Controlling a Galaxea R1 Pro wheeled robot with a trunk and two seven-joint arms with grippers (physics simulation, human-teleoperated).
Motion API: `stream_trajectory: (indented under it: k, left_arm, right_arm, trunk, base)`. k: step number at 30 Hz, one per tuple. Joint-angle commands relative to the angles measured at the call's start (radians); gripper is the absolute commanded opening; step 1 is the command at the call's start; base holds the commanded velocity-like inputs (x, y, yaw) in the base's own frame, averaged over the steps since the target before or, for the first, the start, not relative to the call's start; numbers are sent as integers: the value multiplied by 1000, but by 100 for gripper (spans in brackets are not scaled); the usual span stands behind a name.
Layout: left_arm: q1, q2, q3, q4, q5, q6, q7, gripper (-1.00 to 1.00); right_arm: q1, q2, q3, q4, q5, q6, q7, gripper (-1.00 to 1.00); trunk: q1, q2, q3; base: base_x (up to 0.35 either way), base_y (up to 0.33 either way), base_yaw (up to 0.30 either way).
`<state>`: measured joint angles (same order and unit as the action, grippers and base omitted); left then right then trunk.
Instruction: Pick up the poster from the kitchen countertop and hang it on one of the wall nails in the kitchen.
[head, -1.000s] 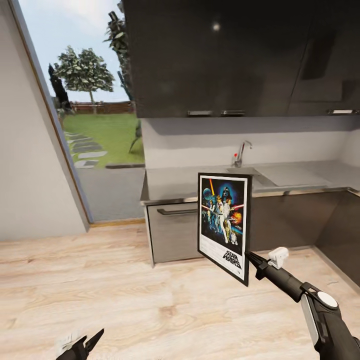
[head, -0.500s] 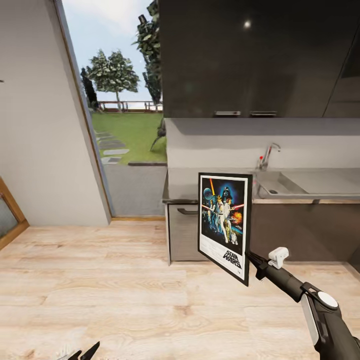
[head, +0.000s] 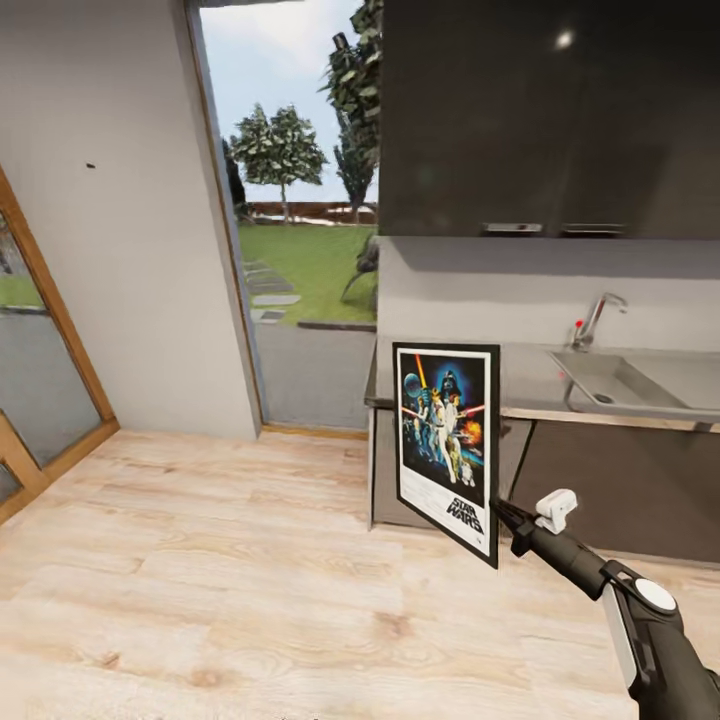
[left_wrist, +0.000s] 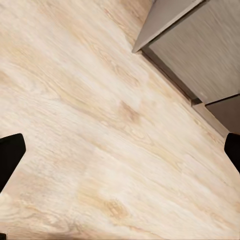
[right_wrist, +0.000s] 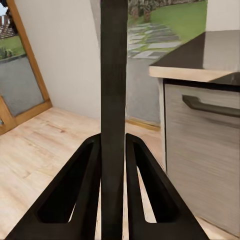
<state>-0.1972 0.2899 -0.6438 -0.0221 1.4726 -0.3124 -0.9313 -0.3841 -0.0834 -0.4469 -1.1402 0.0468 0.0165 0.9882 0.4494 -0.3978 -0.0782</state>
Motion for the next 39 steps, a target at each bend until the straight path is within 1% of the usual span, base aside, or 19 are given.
stream_trajectory:
  k: [1,6,19,25,28,29,30,31,32,36,39]
  left_arm:
    - [-1,0,-8,0,6,-5,-1,100]
    - [1,1,-6,-1,7,-5,-1,100]
    - [1,2,-5,-2,8,-5,-1,100]
    - [1,2,-6,-6,6,-14,13,100]
    - [1,5,-10,-27,5,-19,72,100]
    - [1,8,-11,-67,4,-20,163,100]
    - [1,9,-10,-84,4,-21,200,100]
    - [1,10,-10,-123,4,-21,275,100]
    - [1,12,-9,-158,3,-21,334,100]
    - [1,14,-8,-211,2,-23,415,100]
    - [1,21,-8,-224,2,-22,433,100]
  right_arm:
    - [-1,1,-3,-2,5,5,9,-100]
    - [-1,2,-3,-2,13,5,10,-100]
    - [-1,2,-3,-3,15,7,10,-100]
    - [-1,2,-3,-3,16,7,10,-100]
    - [-1,2,-3,-4,16,7,10,-100]
    - [-1,2,-3,-4,18,7,10,-100]
    - [-1,2,-2,-4,19,7,10,-100]
    - [-1,3,-2,-4,24,7,10,-100]
    - [-1,3,-2,-4,29,7,10,-100]
    - [-1,3,-1,-4,34,6,10,-100]
    - [-1,4,-1,-4,35,5,10,-100]
  trunk:
    - [1,-2,-2]
    - [1,-2,-2]
    - [1,-2,-2]
    - [1,-2,-2]
    - [1,-2,-2]
    - [1,-2,-2]
    - [1,-2,-2]
    - [1,-2,-2]
    - [1,-2,-2]
    - [1,-2,-2]
    - [1,-2,-2]
  base:
    - [22,0,281]
    - [180,35,254]
    - [310,167,31]
    - [166,109,227]
    - [34,22,273]
    - [14,9,280]
    - [11,7,281]
    - [7,5,282]
    - [5,3,283]
    - [2,2,284]
    - [1,0,285]
